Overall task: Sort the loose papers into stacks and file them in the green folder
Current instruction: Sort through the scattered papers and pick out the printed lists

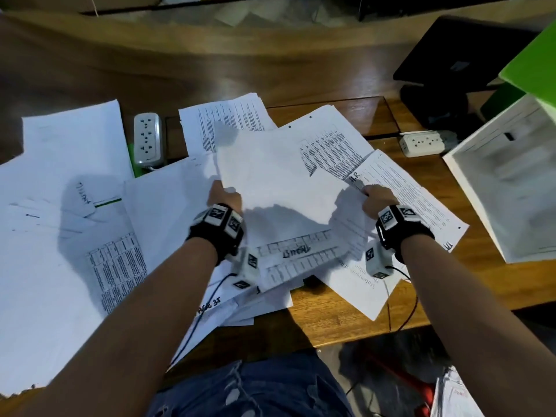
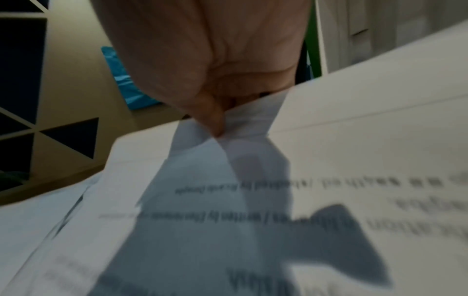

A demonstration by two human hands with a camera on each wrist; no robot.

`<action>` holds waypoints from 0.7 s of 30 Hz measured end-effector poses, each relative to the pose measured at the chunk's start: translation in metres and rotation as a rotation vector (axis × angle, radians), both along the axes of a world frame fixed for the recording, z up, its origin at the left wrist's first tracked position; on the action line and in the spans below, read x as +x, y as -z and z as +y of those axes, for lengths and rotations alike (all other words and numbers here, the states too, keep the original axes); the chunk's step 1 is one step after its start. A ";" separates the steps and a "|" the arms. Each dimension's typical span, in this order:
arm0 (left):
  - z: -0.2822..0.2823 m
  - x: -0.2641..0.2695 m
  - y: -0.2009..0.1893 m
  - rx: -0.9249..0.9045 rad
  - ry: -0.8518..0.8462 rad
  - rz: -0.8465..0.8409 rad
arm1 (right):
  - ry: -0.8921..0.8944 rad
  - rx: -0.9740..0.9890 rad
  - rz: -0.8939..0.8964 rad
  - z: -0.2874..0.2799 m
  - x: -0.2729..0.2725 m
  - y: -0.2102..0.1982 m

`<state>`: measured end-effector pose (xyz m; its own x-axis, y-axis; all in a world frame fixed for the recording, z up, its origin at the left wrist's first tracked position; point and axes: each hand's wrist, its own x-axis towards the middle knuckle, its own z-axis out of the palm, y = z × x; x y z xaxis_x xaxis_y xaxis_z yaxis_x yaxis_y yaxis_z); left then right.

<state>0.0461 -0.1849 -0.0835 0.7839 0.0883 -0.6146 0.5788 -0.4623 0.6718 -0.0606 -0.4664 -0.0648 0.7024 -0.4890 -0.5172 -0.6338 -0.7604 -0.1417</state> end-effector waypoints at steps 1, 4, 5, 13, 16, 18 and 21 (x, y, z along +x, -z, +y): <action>0.011 0.004 0.002 0.062 -0.010 -0.028 | 0.025 -0.022 -0.032 0.000 0.003 -0.004; 0.050 0.009 0.007 0.162 -0.032 -0.063 | 0.077 -0.111 -0.204 0.000 0.012 -0.020; 0.060 0.010 0.011 0.178 -0.028 -0.069 | 0.102 -0.137 -0.250 -0.001 0.016 -0.025; 0.095 -0.002 0.015 0.270 0.080 -0.068 | 0.587 -0.053 -0.759 0.012 0.040 -0.059; 0.095 -0.001 0.016 0.235 0.133 -0.049 | 0.692 0.008 -0.779 0.024 0.052 -0.063; 0.092 0.000 0.014 0.156 0.074 -0.044 | 0.732 0.071 -0.702 0.035 0.058 -0.060; 0.086 0.004 0.011 0.093 -0.013 0.009 | 0.692 0.216 -0.530 0.067 0.055 -0.048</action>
<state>0.0500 -0.0984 -0.0945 0.7767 0.1553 -0.6104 0.5910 -0.5147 0.6211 -0.0051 -0.3992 -0.0172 0.4594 -0.8212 -0.3386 -0.7509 -0.1554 -0.6419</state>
